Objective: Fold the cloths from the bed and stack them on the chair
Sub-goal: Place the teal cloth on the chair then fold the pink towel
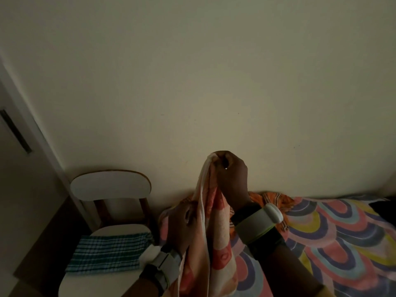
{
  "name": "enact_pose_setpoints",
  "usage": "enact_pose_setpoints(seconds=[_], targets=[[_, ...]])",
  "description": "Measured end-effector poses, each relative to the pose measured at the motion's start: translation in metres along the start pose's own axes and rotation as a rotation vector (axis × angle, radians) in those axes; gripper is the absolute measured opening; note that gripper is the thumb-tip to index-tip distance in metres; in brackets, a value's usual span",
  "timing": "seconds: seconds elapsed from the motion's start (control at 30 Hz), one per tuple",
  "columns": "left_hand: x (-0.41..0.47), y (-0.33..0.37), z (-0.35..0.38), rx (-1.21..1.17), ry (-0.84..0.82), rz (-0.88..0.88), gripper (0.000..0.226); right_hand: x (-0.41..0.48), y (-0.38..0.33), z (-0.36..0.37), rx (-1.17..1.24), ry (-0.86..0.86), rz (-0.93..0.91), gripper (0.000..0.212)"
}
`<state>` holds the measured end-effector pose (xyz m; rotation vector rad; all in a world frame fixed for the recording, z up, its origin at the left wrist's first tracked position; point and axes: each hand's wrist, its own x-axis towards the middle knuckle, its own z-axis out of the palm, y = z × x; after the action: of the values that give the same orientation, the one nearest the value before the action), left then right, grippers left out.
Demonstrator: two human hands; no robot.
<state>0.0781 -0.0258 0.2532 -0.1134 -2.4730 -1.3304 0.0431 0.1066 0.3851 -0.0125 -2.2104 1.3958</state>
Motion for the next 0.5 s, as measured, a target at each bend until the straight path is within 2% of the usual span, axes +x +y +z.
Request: enact_pose_setpoints(seconds=[0.1,0.13,0.2,0.3,0.43,0.5], targets=[[-0.005,0.008,0.007,-0.037,-0.060,-0.037,0.031,0.001,0.001,0.003,-0.018,-0.008,0.029,0.017],[-0.005,0.009,0.010,-0.027,-0.058,0.014,0.039,0.001,0.002,0.003,-0.025,-0.009,0.038,0.018],[-0.003,0.018,0.009,-0.014,-0.013,-0.001,0.048,0.001,0.002,0.004,-0.029,-0.021,0.051,0.019],[0.004,0.028,0.006,0.139,0.020,-0.113,0.047,-0.003,0.002,0.006,-0.052,-0.041,0.025,0.020],[0.011,0.026,0.003,0.141,0.044,-0.041,0.037,-0.001,0.004,0.003,-0.062,0.012,0.006,0.016],[0.013,0.013,0.000,0.150,0.001,0.024,0.040,0.004,0.008,-0.002,-0.063,0.036,0.007,0.015]])
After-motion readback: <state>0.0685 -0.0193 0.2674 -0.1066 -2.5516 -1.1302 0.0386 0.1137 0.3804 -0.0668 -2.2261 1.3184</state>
